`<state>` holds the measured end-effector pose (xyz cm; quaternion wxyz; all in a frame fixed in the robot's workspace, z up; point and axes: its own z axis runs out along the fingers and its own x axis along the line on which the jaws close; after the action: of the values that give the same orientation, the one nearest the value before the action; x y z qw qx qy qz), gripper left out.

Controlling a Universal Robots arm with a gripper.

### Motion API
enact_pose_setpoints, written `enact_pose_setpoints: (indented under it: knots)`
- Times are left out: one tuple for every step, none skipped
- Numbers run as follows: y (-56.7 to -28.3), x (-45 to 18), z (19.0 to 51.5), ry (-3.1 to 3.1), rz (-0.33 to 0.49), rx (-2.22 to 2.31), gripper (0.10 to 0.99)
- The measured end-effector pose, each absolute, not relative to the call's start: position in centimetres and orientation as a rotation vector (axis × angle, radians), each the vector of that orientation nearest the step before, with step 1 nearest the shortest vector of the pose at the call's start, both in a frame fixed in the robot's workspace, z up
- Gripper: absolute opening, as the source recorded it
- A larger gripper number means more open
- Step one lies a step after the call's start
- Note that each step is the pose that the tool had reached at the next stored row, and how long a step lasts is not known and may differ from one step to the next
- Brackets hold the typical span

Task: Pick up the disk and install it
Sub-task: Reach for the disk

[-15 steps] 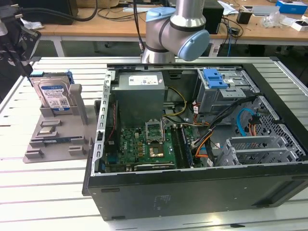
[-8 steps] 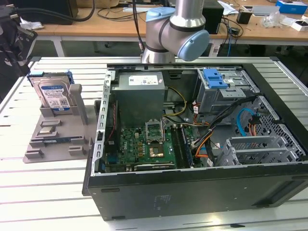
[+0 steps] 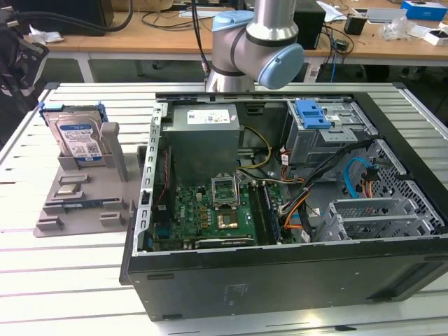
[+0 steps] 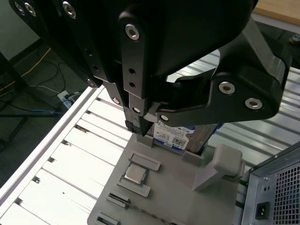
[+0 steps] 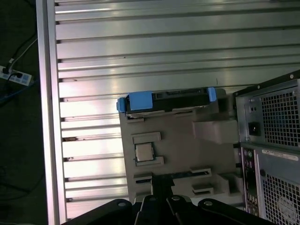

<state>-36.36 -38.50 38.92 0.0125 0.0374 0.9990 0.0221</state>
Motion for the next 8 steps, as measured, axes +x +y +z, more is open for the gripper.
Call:
enact_pose_setpoints:
  knots:
    - [-38.5, -36.5, 38.9, 3.114, 0.069, 0.117, 0.106]
    - [-38.5, -36.6, 38.9, 3.114, 0.069, 0.117, 0.106]
    - [-38.5, -36.8, 38.9, 3.114, 0.069, 0.117, 0.106]
    - [-38.5, -36.9, 38.9, 3.114, 0.069, 0.117, 0.106]
    - [-38.5, -37.0, 38.9, 3.114, 0.069, 0.117, 0.106]
    - [-38.5, -37.2, 38.9, 3.114, 0.069, 0.117, 0.106]
    - [-38.5, -37.4, 38.8, 3.114, 0.069, 0.117, 0.106]
    - [-38.4, -37.6, 38.8, 3.114, 0.069, 0.117, 0.106]
